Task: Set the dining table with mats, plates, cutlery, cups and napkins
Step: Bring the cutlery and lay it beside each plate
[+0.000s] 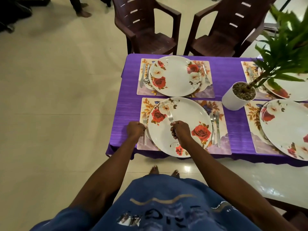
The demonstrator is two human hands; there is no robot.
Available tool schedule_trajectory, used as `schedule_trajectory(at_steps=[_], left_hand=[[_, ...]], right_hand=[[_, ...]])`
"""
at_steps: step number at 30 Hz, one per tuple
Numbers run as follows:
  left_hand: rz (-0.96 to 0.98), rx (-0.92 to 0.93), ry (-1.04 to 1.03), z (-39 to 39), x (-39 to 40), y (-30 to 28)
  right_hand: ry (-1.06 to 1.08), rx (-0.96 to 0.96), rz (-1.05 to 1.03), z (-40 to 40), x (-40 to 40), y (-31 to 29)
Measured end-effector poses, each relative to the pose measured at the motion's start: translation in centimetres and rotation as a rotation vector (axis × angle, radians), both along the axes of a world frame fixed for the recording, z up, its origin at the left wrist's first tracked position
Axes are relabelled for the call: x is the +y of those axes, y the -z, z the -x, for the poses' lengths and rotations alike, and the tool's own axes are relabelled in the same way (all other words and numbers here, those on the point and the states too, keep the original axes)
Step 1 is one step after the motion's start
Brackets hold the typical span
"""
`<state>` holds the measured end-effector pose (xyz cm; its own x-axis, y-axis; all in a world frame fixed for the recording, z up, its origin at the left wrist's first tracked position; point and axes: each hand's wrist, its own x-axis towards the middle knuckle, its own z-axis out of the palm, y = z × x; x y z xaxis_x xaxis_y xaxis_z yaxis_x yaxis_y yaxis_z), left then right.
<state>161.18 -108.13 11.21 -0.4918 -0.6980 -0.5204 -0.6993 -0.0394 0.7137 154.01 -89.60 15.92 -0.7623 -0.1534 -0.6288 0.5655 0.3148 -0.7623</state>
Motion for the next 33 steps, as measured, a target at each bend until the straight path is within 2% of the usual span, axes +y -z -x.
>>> schedule_trajectory(at_steps=[12,17,21,25,33], left_hand=[[0.060,-0.033,-0.009,-0.4,0.4,0.2],[0.079,-0.012,-0.016,-0.6,0.9,0.0],[0.154,0.014,-0.037,-0.8,1.7,-0.6],[0.249,0.157,-0.077,0.5,4.1,-2.2],[0.406,0.382,0.193,5.5,12.9,-4.1]], right_hand=[[-0.028,0.010,-0.016,-0.5,0.8,0.6],[0.025,0.026,0.041,-0.6,1.4,0.1],[-0.017,0.037,-0.020,-0.6,2.0,0.3],[-0.012,0.056,-0.044,-0.4,3.2,0.3],[0.220,0.124,-0.004,2.3,9.9,0.7]])
